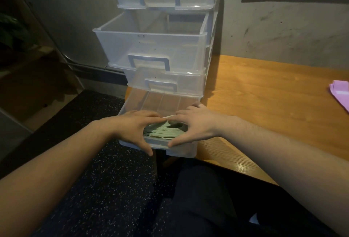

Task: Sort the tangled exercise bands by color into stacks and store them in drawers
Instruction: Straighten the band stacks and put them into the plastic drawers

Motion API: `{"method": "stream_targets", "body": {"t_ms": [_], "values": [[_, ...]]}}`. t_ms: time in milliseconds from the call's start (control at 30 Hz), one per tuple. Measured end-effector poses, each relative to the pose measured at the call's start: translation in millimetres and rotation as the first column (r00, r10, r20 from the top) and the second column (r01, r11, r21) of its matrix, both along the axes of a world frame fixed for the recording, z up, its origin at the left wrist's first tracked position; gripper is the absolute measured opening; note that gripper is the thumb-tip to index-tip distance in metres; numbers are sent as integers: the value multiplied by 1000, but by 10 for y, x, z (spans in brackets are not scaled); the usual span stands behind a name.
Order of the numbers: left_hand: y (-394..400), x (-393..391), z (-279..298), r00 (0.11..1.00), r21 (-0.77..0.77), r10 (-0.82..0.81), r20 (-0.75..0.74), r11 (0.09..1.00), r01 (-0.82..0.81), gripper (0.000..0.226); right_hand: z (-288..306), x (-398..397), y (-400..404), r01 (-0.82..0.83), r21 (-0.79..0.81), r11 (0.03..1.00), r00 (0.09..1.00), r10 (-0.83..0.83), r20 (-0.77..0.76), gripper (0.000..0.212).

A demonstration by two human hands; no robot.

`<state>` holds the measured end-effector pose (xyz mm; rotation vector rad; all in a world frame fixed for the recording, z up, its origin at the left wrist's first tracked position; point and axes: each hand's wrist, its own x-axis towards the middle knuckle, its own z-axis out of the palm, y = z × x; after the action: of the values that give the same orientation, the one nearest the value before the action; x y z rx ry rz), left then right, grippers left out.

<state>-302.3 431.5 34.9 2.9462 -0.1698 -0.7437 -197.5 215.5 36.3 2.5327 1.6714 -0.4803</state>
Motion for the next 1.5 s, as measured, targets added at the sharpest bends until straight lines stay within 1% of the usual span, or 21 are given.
{"method": "stream_targets", "body": {"t_ms": [67, 133, 200, 300, 367, 433, 467, 533, 600, 633, 733, 800, 867, 967, 1033, 1133, 1233, 1367, 1500], "values": [[13, 14, -11, 999, -24, 13, 47, 1000, -12, 113, 17, 3, -20, -31, -21, 999, 999, 32, 43, 104], [-8, 21, 20, 998, -8, 2, 62, 1000, -2, 109, 25, 10, -19, -40, -3, 999, 998, 40, 51, 99], [-40, 20, 60, 999, 30, 7, 41, 1000, -8, 104, 17, 29, 5, -43, 3, 999, 997, 43, 60, 95], [-64, 35, 90, 1000, 46, 15, 27, 999, -16, 102, -9, 57, 51, -37, 0, 999, 997, 37, 69, 98], [-98, 40, 116, 999, 39, 34, -9, 999, -34, 103, -4, 56, 47, -33, 12, 999, 998, 32, 48, 102], [-132, 45, 142, 997, 6, 60, -51, 998, -59, 108, 32, 38, -4, -36, 72, 997, 999, 35, 3, 105], [-148, 55, 160, 997, -14, 65, -49, 998, -65, 111, 67, 31, -51, -36, 131, 991, 999, 39, -21, 102], [-198, 87, 232, 997, -77, 74, 0, 994, -74, 110, 152, 36, -175, -14, 264, 964, 997, 33, -66, 88], [-305, 149, 324, 990, -228, 130, 47, 967, -116, 104, 242, 95, -371, 32, 349, 937, 994, 6, -109, 74], [-395, 187, 374, 987, -276, 144, 67, 954, -121, 99, 294, 130, -492, 63, 379, 923, 991, -13, -131, 69], [-784, 352, 505, 982, -318, 106, 154, 947, -52, 70, 398, 295, -930, 185, 431, 883, 976, -114, -186, 54], [-1070, 521, 539, 981, -356, 89, 172, 934, -23, 63, 427, 393, -1270, 269, 432, 861, 961, -210, -181, 48], [-1394, 751, 549, 980, -348, 50, 191, 937, 21, 55, 410, 485, -1664, 385, 438, 812, 923, -330, -199, 43], [-1960, 1130, 539, 963, -266, -59, 263, 955, 132, 37, 333, 604, -2311, 531, 495, 688, 845, -471, -253, 37], [-2377, 1371, 514, 948, -236, -106, 300, 955, 181, 32, 254, 679, -2751, 600, 505, 620, 793, -545, -272, 32], [-2983, 1752, 432, 930, -236, -143, 340, 944, 231, 29, 139, 742, -3368, 694, 479, 537, 701, -654, -283, 31], [-3522, 2126, 326, 933, -279, -168, 319, 924, 262, 25, 29, 800, -3924, 759, 493, 425, 611, -727, -314, 28], [-4194, 2552, 167, 929, -341, -230, 290, 882, 325, 23, -149, 911, -4543, 836, 467, 287, 468, -817, -335, 27], [-4748, 2918, -46, 906, -378, -294, 304, 836, 398, 24, -273, 1083, -5032, 861, 493, 121, 313, -891, -328, 25]]}}
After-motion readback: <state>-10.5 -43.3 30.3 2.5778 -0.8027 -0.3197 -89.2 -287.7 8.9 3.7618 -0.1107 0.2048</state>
